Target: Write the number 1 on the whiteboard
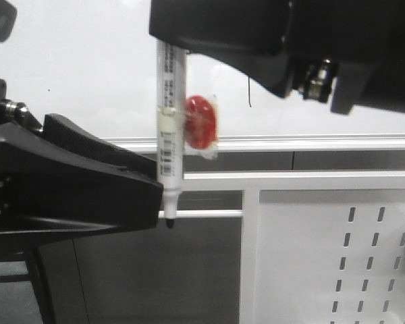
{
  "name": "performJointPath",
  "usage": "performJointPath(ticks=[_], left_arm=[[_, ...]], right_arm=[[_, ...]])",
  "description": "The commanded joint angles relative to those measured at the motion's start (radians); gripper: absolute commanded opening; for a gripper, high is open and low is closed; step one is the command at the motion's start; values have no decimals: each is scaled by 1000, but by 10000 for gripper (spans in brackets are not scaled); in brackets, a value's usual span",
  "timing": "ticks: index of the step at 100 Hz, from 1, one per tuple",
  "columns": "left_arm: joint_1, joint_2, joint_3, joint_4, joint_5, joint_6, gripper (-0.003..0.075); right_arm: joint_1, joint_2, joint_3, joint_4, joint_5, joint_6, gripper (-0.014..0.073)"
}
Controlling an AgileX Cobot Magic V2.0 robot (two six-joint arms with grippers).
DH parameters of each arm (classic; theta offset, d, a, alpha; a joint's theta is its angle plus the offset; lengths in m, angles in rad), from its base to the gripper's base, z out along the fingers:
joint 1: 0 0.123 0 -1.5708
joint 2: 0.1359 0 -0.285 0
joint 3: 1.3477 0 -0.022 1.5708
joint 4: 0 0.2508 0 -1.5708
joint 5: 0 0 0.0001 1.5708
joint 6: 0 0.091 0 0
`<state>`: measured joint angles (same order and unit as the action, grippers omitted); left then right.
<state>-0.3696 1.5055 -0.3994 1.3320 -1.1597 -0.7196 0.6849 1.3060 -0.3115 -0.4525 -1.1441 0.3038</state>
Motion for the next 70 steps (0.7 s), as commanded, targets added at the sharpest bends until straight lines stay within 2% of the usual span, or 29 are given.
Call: performJointPath(ticks=[1,70], left_arm=[[-8,-20,-27,-65,-188,1,382],[-8,-20,-29,-117,-188,1,368]], right_arm=[[2,-11,-34,1,-152,0,-50],[2,-11,-37,-5,-152,2,-50]])
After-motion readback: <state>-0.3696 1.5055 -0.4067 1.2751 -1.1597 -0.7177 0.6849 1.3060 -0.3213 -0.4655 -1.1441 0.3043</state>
